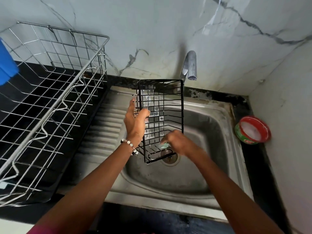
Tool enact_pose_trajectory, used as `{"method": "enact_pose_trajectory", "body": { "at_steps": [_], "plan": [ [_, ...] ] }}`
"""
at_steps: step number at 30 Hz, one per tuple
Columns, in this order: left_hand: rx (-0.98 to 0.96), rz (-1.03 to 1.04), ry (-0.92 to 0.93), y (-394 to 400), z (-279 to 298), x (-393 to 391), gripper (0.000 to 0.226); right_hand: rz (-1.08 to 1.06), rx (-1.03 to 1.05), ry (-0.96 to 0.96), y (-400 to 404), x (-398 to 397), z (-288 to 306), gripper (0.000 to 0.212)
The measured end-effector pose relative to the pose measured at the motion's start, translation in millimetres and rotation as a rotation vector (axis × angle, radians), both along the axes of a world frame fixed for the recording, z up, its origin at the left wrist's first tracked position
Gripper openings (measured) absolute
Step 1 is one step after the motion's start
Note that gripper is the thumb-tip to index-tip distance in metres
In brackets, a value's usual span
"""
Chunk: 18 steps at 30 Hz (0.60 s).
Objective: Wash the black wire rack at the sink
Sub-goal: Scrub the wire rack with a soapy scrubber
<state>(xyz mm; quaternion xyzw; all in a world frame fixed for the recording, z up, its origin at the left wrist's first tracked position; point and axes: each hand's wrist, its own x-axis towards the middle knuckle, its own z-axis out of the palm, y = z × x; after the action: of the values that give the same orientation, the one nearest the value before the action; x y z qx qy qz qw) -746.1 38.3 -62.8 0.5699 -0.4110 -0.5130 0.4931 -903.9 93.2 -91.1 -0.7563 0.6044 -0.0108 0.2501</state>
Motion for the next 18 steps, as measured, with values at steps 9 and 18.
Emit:
{"method": "enact_pose_trajectory", "body": {
  "at_steps": [9, 18],
  "plan": [
    [0.133, -0.028, -0.185, -15.0, 18.4, 2.9, 0.101, 0.463, -0.199, 0.476, -4.3, -16.2, -3.0, 0.031],
    [0.196, -0.226, -0.29, -30.3, 24.4, 9.3, 0.096, 0.592, 0.05, 0.46, 11.3, -22.1, 17.5, 0.058]
  ]
}}
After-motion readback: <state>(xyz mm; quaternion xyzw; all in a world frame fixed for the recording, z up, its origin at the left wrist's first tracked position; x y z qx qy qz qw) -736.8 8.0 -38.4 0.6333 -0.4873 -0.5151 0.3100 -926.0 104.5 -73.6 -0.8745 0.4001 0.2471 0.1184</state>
